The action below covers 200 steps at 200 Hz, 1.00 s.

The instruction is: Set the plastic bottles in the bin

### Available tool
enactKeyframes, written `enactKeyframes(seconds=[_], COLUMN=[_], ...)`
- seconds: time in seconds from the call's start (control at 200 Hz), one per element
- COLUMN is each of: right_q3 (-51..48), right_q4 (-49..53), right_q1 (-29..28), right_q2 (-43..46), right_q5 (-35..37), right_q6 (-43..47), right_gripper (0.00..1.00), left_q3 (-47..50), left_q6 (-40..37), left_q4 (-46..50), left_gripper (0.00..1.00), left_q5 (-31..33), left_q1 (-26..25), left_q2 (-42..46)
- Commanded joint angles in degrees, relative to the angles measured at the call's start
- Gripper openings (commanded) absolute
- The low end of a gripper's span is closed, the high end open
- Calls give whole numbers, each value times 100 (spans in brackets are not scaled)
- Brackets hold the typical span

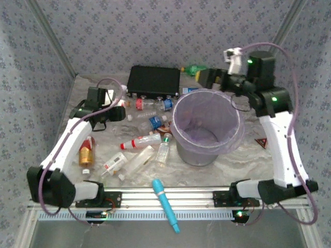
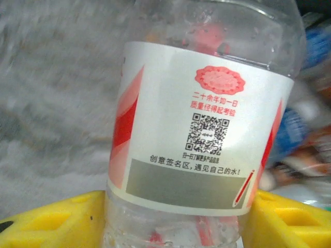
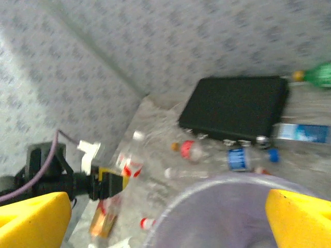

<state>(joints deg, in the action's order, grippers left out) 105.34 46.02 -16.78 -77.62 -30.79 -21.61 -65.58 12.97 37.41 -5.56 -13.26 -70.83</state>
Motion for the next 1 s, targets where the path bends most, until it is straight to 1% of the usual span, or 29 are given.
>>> enactKeyframes(seconds=[0.0,0.085,0.2,0.355,0.48,0.555,0.66,0.78,0.865,0.89,0.914,0.964,0.994], right_q3=[586,1091,1683,1994,2077,2063,2070,1968,1916,1928,1928,1941,1969], right_q4=[271,362,437,324,223,188,203,155,74,59,37,-24,-61], right_q1=[-800,-1280,-1649,-1810,-1859,-1905,-1908,-1908,-1895,-1891,-1875,-1874,-1858], right_q2=[-684,-1295,-2019,-2622,-2904,-2974,-3039,-2975,-2926,-2922,-2913,-2888,-2874], right_q5=[349,251,186,1,-318,-389,-463,-378,-330,-316,-299,-275,-247], right_q6=[190,217,212,58,-17,-44,-47,-43,-63,-61,-59,-50,-38], right_gripper=[95,92,90,91,89,88,80,63,59,57,57,56,55], left_q3=[-226,-234,-183,-148,-199,-251,-272,-286,-287,-281,-273,-266,-271], left_q6=[184,287,404,411,417,408,409,409,423,431,438,443,452], left_q4=[-603,-917,-1375,-1790,-1934,-1943,-2017,-2010,-2016,-2029,-2044,-2060,-2060], left_gripper=[64,65,65,65,65,65,65,65,65,67,70,80,89], left_q5=[-786,-936,-1032,-1035,-1008,-991,-956,-866,-861,-867,-867,-874,-885], left_q1=[-344,-643,-1042,-1442,-1572,-1605,-1641,-1644,-1652,-1654,-1662,-1667,-1669], left_q2=[434,623,750,703,567,485,456,466,480,486,484,505,516])
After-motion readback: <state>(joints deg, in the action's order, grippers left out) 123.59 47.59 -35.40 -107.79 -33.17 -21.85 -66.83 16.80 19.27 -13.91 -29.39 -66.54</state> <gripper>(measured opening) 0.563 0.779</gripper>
